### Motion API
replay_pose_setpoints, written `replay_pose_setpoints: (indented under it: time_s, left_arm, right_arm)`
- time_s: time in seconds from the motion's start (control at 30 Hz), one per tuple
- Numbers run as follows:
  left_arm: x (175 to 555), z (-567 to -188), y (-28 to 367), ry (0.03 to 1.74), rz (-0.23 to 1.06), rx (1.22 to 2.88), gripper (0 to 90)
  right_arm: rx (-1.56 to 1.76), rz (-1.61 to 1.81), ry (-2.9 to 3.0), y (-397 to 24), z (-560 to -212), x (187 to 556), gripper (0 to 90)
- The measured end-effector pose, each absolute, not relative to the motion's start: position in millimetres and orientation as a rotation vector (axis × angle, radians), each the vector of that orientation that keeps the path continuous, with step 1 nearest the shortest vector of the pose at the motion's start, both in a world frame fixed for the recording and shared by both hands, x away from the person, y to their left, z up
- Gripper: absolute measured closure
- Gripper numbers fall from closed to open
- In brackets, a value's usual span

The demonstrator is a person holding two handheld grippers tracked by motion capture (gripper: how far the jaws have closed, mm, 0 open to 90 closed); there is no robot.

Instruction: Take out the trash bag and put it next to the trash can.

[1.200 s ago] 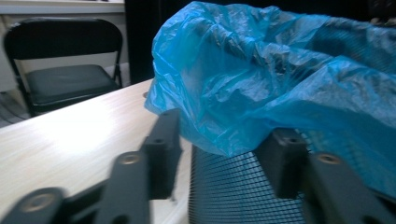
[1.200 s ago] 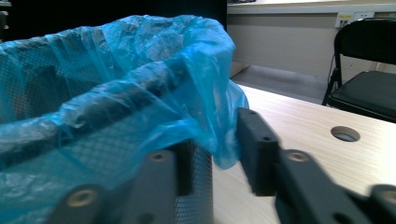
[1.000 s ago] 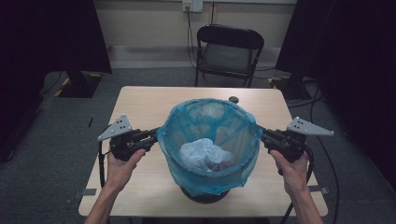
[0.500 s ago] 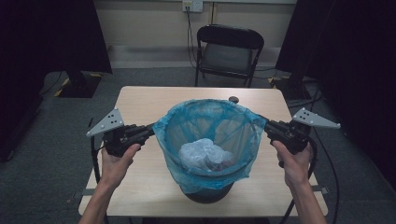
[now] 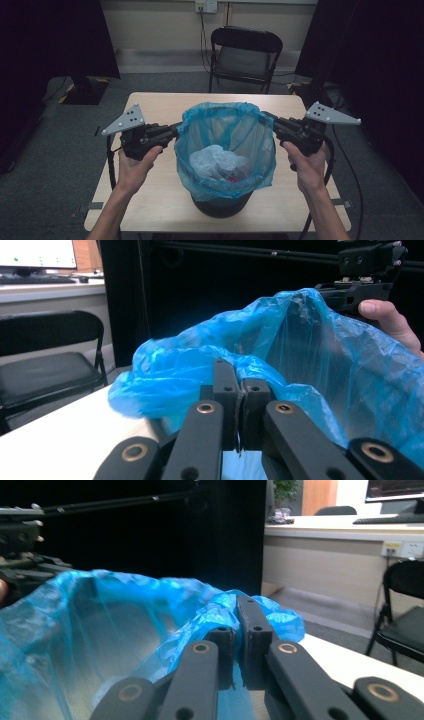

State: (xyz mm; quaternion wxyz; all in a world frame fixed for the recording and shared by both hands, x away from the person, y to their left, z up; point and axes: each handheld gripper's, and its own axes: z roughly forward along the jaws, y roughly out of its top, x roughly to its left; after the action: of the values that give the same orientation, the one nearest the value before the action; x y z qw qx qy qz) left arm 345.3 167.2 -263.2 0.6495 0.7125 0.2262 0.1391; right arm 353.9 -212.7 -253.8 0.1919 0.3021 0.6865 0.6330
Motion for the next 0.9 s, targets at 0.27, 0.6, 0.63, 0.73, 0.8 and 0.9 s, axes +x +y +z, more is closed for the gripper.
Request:
replay_pose_setpoints:
  time_s: [0.27, 0.6, 0.63, 0.73, 0.8, 0.9]
  left_arm:
    - [348.4, -231.0, 137.2, 0.446, 0.282, 1.59, 88.5]
    - [349.8, -201.8, 108.4, 0.365, 0.242, 1.569, 88.3]
    - [349.5, -201.4, 105.0, 0.346, 0.204, 1.574, 88.1]
    - [349.7, -203.9, 101.6, 0.342, 0.193, 1.588, 86.5]
    - [349.9, -205.1, 101.6, 0.345, 0.198, 1.59, 81.6]
    - [349.2, -209.7, 109.0, 0.406, 0.274, 1.572, 53.9]
  right_arm:
    - [0.698, 1.883, 1.983, -178.9, -217.8, 348.3, 78.9]
    - [0.618, 1.855, 2.141, -137.0, -216.9, 351.9, 38.9]
    - [0.615, 1.849, 2.146, -134.2, -216.9, 352.2, 37.1]
    - [0.582, 1.87, 2.175, -128.3, -217.8, 353.7, 51.6]
    - [0.54, 1.869, 2.203, -125.0, -219.0, 353.7, 69.7]
    - [0.528, 1.853, 2.209, -123.9, -219.1, 353.3, 82.9]
